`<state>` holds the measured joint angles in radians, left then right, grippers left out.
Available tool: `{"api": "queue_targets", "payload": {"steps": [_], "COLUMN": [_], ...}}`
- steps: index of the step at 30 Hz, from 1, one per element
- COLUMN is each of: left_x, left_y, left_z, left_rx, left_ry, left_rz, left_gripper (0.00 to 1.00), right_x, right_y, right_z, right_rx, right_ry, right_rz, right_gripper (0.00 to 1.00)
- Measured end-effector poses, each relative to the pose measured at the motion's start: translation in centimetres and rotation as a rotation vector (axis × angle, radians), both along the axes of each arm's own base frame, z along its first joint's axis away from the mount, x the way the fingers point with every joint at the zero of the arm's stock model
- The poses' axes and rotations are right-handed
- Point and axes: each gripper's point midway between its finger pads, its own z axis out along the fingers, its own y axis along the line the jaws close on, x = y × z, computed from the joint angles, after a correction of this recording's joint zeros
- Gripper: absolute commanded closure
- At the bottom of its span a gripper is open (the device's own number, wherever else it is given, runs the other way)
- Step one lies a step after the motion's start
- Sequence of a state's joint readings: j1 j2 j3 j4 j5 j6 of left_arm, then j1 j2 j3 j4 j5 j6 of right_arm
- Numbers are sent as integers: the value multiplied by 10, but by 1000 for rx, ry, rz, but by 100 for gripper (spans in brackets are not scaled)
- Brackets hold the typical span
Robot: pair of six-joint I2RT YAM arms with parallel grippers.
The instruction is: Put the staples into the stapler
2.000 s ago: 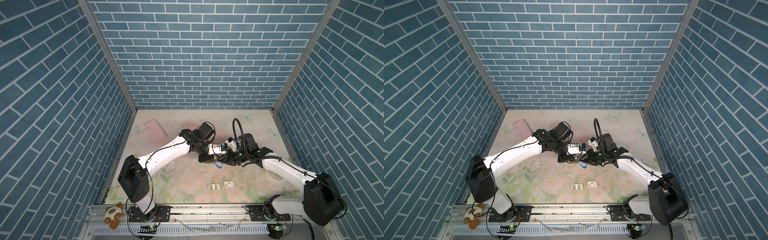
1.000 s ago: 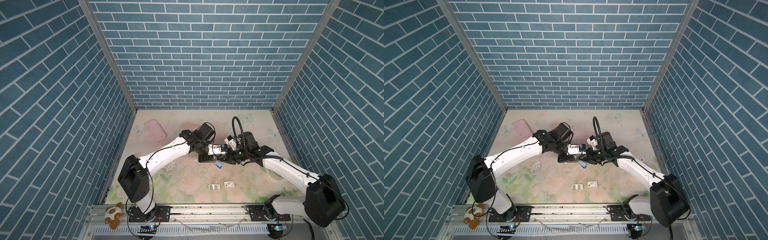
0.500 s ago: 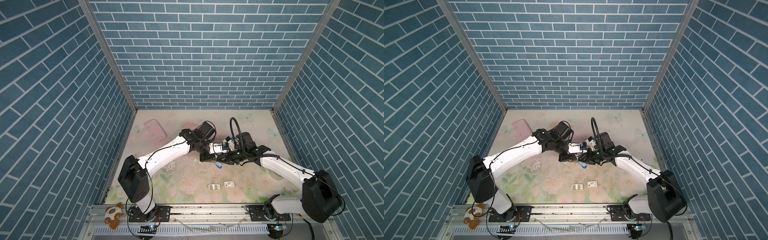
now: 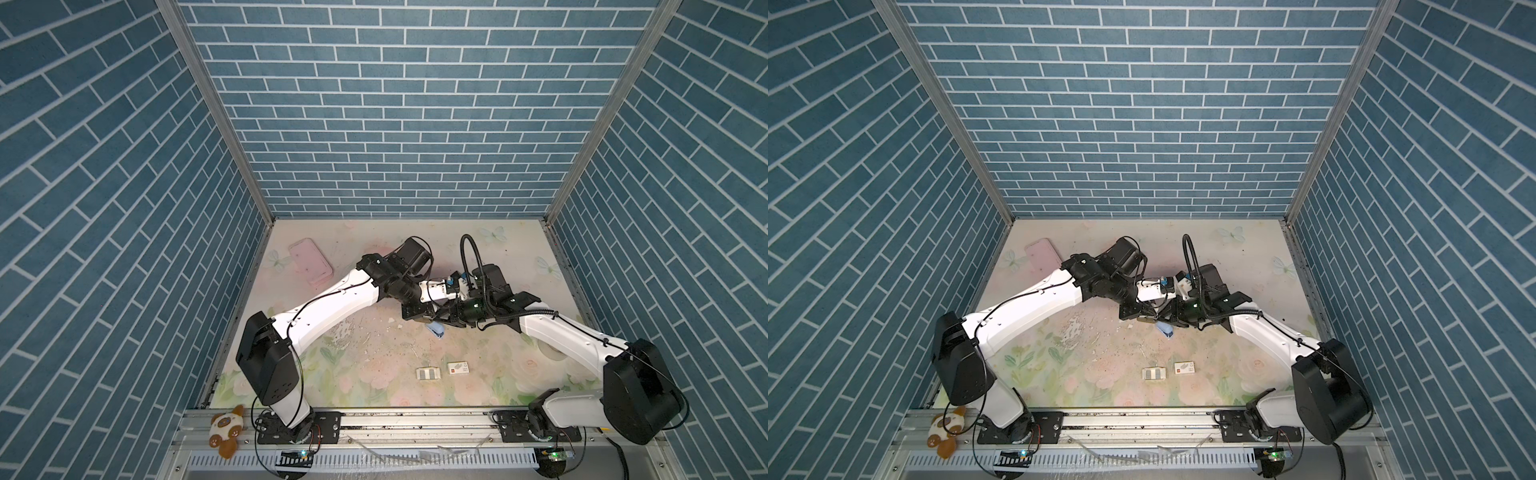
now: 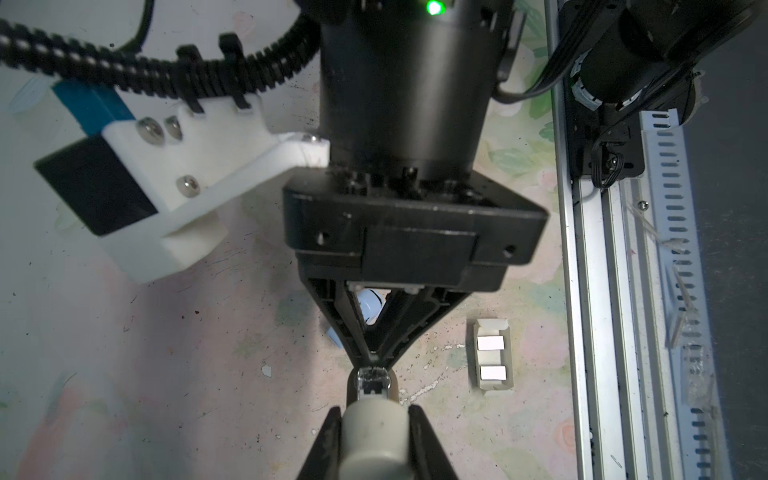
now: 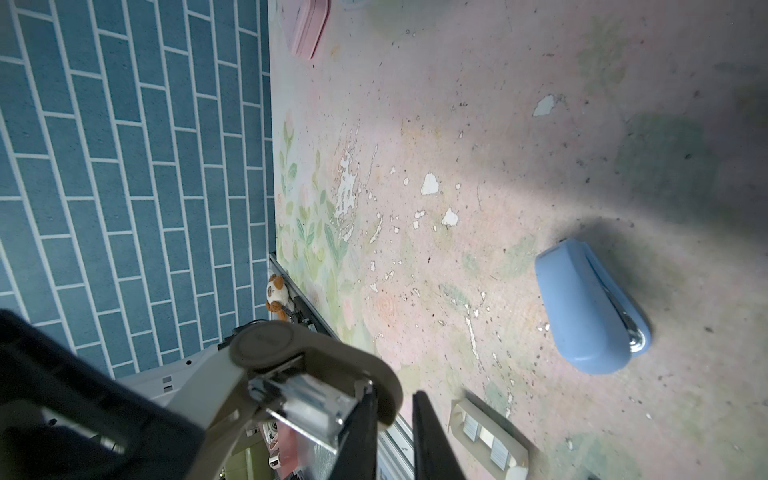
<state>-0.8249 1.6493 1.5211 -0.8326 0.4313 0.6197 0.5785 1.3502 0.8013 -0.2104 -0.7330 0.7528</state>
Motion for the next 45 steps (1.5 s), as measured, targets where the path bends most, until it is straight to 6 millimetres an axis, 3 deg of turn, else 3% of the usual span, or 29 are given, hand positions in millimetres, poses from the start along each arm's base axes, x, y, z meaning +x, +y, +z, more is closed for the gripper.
{"api": "queue_targets", "payload": {"steps": [19, 36, 41, 45], "left_x": [3, 11, 12, 12], "left_y": [-13, -21, -20, -16], "left_z": [15, 25, 22, 12], "left_rx": [-76, -129, -122, -102], "left_ry": [39, 30, 30, 43], "left_rz": [57, 91, 97, 105], "left_gripper": [93, 93, 94, 94], "right_x": [1, 5, 5, 3], "right_y": [5, 15, 13, 6], "right_z": [-5, 4, 0, -3], "right_rx": [36, 94, 74, 33], "right_ry": [4, -23, -21, -36], "right_rz": [-28, -41, -54, -63], "right_gripper": [81, 81, 76, 64]}}
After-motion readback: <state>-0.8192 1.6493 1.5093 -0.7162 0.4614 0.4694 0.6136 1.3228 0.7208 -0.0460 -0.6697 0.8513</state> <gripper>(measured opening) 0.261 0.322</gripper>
